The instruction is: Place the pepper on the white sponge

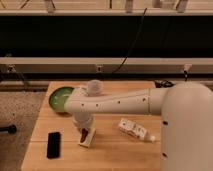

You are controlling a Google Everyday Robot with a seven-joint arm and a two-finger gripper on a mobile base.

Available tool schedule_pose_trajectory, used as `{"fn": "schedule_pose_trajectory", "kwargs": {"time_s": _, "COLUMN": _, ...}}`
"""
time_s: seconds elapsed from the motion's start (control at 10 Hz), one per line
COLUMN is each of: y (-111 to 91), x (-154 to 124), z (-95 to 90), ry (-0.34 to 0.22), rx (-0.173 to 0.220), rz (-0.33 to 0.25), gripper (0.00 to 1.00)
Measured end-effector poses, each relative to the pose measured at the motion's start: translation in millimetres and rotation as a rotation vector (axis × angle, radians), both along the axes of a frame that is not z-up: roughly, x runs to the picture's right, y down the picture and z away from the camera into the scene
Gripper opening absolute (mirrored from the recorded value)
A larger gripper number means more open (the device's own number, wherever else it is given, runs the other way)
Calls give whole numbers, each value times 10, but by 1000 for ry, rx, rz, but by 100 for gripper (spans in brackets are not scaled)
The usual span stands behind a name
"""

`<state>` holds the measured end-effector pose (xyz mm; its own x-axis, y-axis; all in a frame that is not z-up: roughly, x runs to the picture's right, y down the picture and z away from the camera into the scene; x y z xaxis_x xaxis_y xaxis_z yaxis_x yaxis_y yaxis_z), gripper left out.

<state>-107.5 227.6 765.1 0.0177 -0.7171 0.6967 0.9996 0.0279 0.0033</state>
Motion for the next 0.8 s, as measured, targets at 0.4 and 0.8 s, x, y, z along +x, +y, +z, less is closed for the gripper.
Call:
{"fn": "schedule_pose_trajectory", "kwargs": {"time_s": 0.4, "y": 48, "x": -36, "z": 52, "ry": -14, "rx": -16, "rz": 19, "gripper": 80}}
{"fn": "schedule_pose_trajectory", "kwargs": {"time_s": 0.8, "y": 72, "x": 6, "z": 44, "ry": -6, "rx": -19, "rz": 35, "gripper": 80}}
